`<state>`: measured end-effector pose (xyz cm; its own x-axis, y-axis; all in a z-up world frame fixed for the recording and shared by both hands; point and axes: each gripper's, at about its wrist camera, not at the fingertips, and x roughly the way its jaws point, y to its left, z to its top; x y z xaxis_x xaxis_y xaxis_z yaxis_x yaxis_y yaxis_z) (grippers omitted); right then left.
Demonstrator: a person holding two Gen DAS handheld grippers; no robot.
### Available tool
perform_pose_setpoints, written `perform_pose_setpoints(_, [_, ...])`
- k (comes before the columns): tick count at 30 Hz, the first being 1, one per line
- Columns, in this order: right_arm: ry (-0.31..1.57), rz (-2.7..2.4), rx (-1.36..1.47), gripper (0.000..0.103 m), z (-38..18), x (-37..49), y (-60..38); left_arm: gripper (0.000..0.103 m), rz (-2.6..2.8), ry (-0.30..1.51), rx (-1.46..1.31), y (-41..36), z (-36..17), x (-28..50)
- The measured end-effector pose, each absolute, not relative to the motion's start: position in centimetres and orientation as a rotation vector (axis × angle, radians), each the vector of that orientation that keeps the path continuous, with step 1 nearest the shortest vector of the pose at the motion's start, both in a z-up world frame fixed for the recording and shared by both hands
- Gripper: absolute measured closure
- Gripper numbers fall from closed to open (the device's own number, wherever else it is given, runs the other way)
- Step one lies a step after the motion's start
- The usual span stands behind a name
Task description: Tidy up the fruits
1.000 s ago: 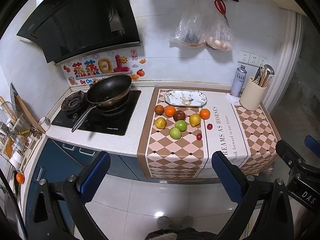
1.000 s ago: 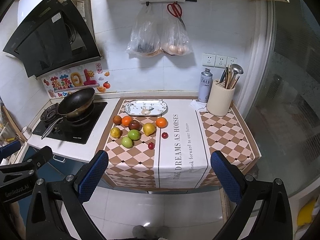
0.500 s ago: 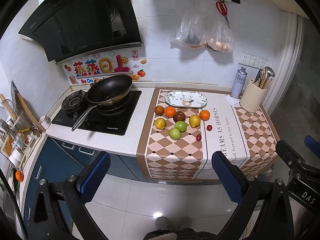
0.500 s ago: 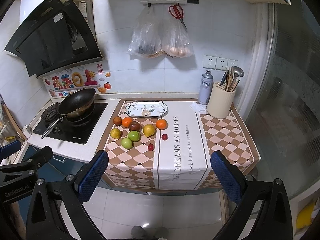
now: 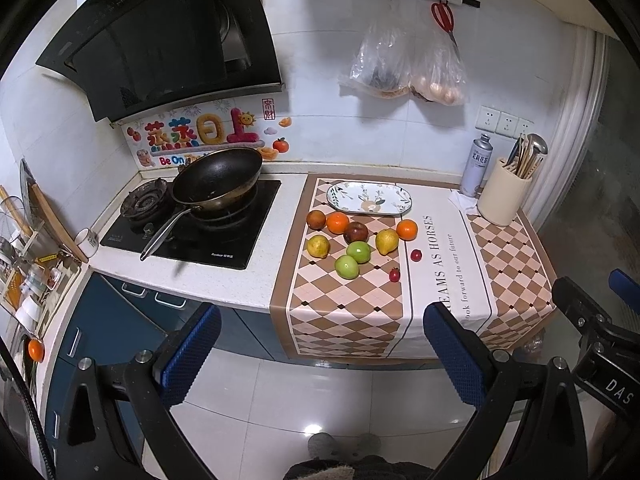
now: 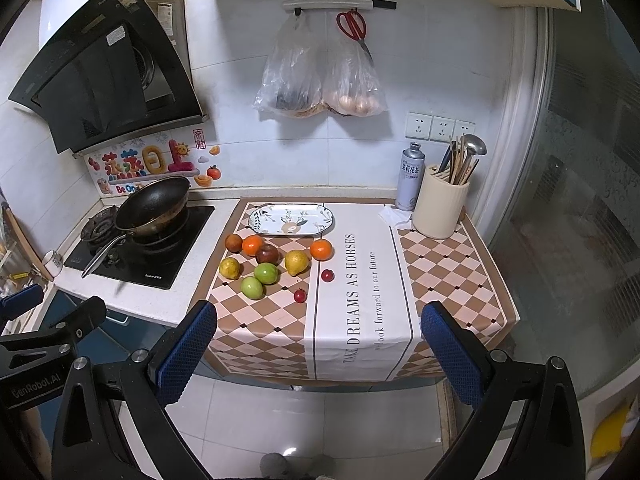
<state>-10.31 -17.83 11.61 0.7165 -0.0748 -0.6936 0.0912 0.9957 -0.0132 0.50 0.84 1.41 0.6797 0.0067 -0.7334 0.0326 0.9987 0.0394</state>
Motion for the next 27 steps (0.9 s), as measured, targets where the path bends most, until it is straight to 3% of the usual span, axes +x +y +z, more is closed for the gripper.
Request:
perform_pose_setpoints(18, [0.767, -0.101, 0.039, 0.0, 11.8, -9.7, -17.9, 0.0, -0.041, 0.829, 0.033, 0.2, 1.9, 1.8])
perform_pose_setpoints(27, [0.769, -0.111, 0.164, 0.0, 9.4, -5.8, -17.7, 0.0, 0.044, 0.774, 0.004, 4.2, -1.2, 6.1])
